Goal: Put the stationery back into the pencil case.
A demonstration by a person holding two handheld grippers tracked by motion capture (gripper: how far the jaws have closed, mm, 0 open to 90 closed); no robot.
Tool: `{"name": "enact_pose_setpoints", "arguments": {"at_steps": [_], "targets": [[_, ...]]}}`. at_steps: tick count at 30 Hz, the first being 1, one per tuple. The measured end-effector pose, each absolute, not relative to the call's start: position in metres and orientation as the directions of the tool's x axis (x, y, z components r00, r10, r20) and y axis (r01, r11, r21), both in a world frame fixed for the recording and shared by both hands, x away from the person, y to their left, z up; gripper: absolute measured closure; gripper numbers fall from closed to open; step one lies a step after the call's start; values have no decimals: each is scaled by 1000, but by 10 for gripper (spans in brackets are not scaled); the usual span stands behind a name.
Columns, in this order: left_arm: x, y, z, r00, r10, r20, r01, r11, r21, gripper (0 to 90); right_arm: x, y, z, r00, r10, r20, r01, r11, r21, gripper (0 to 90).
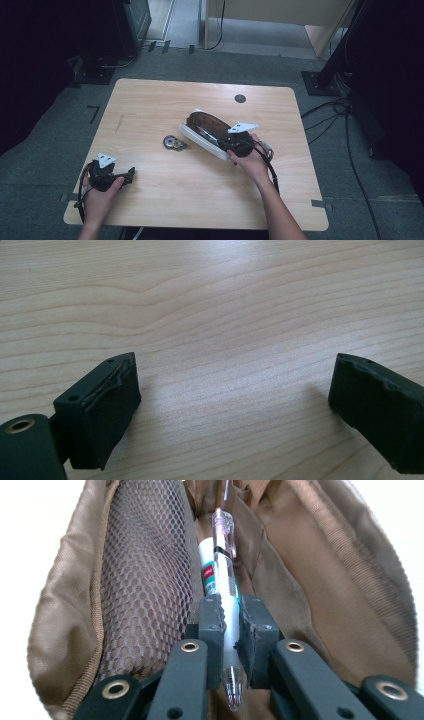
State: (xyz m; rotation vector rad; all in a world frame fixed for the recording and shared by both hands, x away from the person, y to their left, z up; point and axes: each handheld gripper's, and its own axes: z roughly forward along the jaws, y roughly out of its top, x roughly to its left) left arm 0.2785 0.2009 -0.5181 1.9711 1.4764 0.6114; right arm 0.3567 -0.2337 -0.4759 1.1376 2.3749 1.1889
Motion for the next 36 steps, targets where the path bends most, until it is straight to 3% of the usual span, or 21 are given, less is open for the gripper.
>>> {"name": "enact_pose_setpoints", "arguments": {"at_steps": [19,30,32,36], "targets": [[278,201,-518,277,961,11,687,-206,697,63,353,-235,-473,-659,743,115,527,348,775,787],[277,200,-518,273,962,8,683,-200,702,76,342,-246,-448,-637,766,90,456,281,844,839],[276,200,-517,268,963,20,672,-202,712,135,339,-248,-441,-637,766,85,441,271,855,839],[275,199,-514,270,962,32,665,-210,716,141,328,-252,-427,-639,763,95,418,242,876,837]]}}
